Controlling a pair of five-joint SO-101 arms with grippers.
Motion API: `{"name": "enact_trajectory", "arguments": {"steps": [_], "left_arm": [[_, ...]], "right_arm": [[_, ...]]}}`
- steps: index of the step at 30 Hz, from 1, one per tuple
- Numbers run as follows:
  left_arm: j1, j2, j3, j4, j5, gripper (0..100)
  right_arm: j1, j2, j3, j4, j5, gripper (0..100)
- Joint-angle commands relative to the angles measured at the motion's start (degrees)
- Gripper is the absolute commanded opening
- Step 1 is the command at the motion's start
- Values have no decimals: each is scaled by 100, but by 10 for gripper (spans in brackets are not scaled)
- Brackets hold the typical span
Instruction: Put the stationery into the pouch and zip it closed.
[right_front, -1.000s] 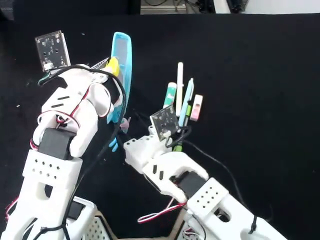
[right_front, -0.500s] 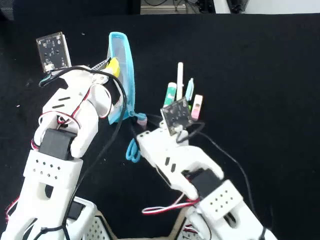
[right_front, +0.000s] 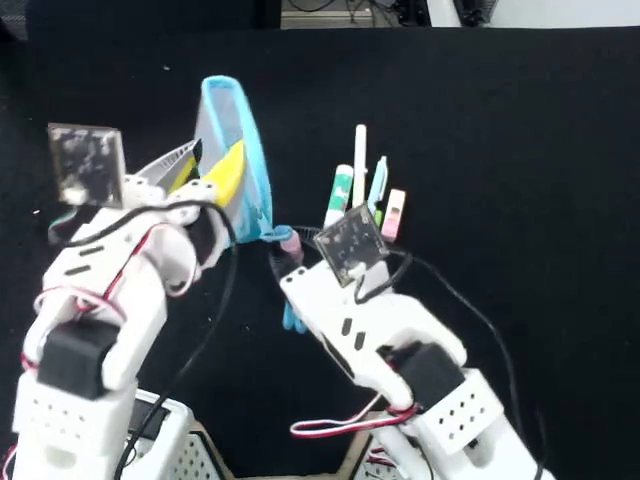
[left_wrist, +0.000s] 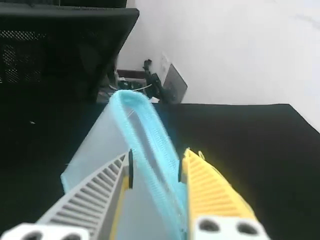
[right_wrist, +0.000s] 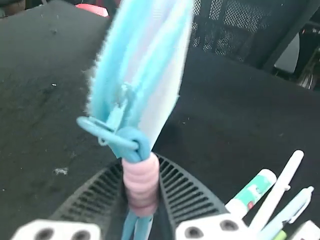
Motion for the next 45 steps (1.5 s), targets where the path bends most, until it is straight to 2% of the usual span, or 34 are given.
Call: {"name": "enact_trajectory", "arguments": {"steps": [1,8,12,17,22,29,39,45], "left_arm": [[-347,-202,-22,158,-88,191],[-1235,-211,-497,246,-220,195],[-1648,-202,-875,484,-536,195],[-2070,-202,-1042,826,-571,195],[-2211,-202,-796,993,-571,195],[-2220,-202,-347,1002,-571,195],[-2202,-114,-831,1011,-615,195],[-2193,914,-1877,1266,-1618,195]], "right_arm": [[158,532,-1077,484,211,11],[-70,1719,-2888,1486,1169,11],[-132,2396,-3969,1969,1407,11],[-149,3371,-5288,2382,1776,11],[-299,4198,-6712,3156,2189,11],[-923,4884,-8576,4642,2505,11],[-941,5323,-8884,6145,3402,11],[-1073,4892,-8295,6136,3437,11]]}}
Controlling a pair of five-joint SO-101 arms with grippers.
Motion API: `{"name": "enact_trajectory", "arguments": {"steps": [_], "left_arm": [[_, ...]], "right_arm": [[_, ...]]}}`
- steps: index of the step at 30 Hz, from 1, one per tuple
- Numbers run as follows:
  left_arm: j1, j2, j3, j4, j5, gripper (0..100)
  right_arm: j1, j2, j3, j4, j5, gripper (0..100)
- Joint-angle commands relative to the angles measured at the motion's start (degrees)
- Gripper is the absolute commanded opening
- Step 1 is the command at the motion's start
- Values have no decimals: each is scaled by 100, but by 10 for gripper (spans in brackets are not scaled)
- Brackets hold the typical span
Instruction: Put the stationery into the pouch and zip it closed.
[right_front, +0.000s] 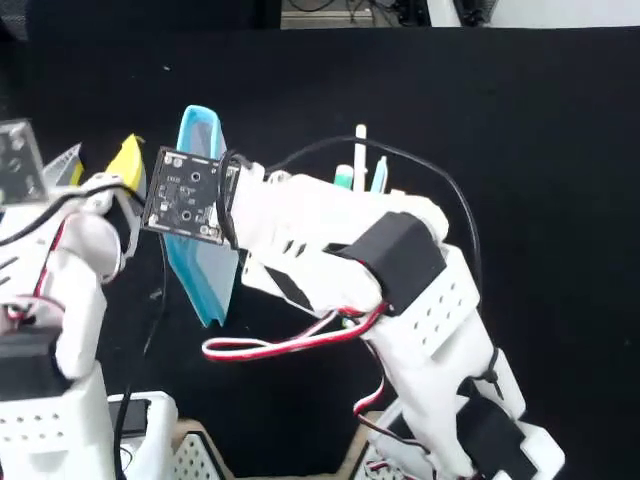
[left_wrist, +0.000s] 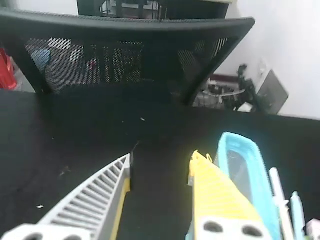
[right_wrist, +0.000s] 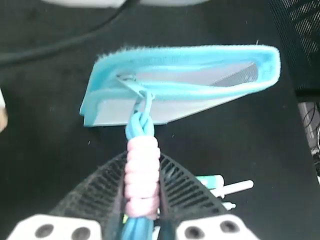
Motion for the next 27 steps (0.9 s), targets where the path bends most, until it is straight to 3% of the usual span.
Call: {"name": "enact_trajectory", "arguments": {"steps": [1,9,16,21,24,27], "left_arm": [[4,791,-1218,378,-800,195],[690,3640,-4637,2593,-2251,192],[769,4624,-7011,3516,-2347,194],[1007,4615,-7345,3807,-2312,192],[1007,4615,-7204,3807,-2286,191],[998,4615,-7046,3807,-2004,191]], "right_arm": [[-237,-426,259,176,62,11],[-519,-884,1182,167,62,11],[-519,-1007,1798,26,62,11],[-510,-1015,1842,-167,-26,10],[-510,-1042,1842,-396,-659,10],[-510,-1332,1877,-879,-826,10]]}}
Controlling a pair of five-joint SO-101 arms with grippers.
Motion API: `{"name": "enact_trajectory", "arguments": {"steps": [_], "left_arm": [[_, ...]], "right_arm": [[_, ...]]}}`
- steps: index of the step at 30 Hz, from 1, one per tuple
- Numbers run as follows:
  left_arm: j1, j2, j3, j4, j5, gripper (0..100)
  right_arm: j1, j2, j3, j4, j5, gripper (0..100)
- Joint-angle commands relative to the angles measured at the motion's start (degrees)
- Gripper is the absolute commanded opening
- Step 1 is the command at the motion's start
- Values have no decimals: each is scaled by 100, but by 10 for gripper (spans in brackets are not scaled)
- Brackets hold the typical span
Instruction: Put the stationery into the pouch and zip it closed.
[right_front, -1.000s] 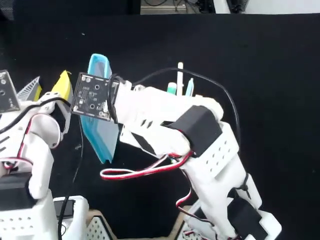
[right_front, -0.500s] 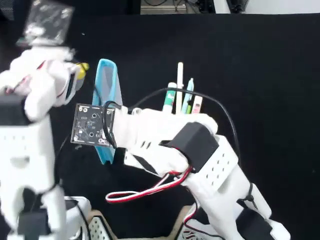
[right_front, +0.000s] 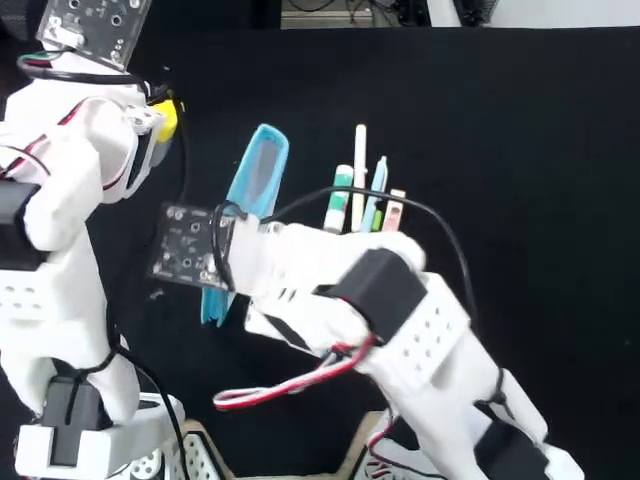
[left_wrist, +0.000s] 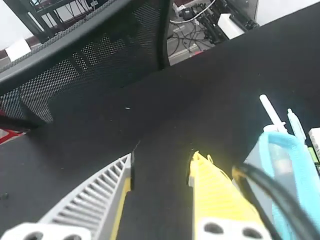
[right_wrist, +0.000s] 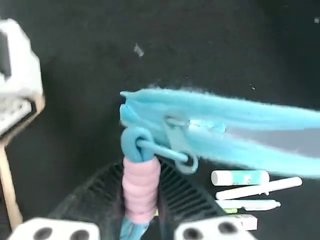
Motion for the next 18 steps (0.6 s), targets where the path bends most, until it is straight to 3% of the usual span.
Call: {"name": "enact_trajectory", "arguments": {"steps": [1,5,10,18], "left_arm": [[75,9,13,35,237,191],[-637,9,4,35,264,191],[-1622,18,409,35,607,191],[-2387,18,1473,26,624,191]], "right_arm": [[-35,-505,-4,-730,-211,10],[-35,-901,-22,-1433,-211,10],[-53,-330,-40,-1662,-53,10],[-79,646,-884,-1495,114,10]]}}
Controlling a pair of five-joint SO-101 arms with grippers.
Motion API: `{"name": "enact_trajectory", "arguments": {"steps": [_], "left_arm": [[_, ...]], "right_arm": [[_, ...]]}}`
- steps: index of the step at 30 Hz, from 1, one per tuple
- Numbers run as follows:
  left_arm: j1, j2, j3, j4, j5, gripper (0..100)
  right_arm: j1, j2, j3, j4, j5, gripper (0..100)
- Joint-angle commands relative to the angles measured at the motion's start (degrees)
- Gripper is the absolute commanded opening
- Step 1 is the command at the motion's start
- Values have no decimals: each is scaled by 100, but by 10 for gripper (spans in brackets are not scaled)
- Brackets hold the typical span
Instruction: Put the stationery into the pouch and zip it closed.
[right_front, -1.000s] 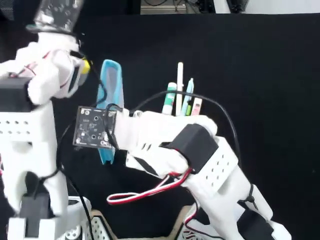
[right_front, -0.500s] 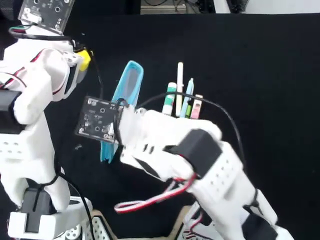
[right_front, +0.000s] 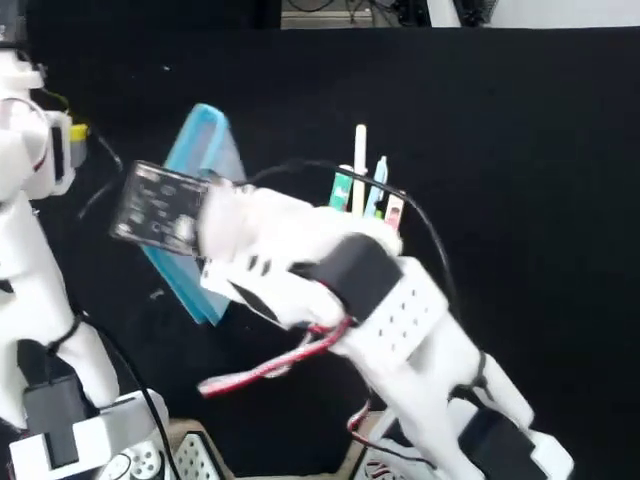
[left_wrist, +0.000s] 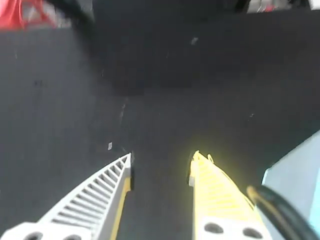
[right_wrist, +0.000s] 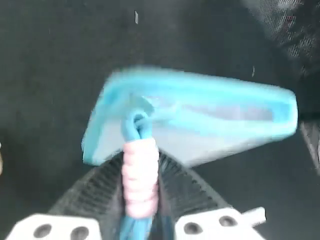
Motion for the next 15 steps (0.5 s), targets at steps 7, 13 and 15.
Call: {"name": "enact_trajectory", "arguments": {"steps": [7,13,15], "left_arm": [[57,-26,198,26,44,191],[831,-35,127,35,-176,191],[1059,-35,-40,35,-97,191]], "right_arm": [[-53,31,-769,949,53,10],[-53,22,-769,1723,53,11],[-44,22,-769,1811,53,11]]}}
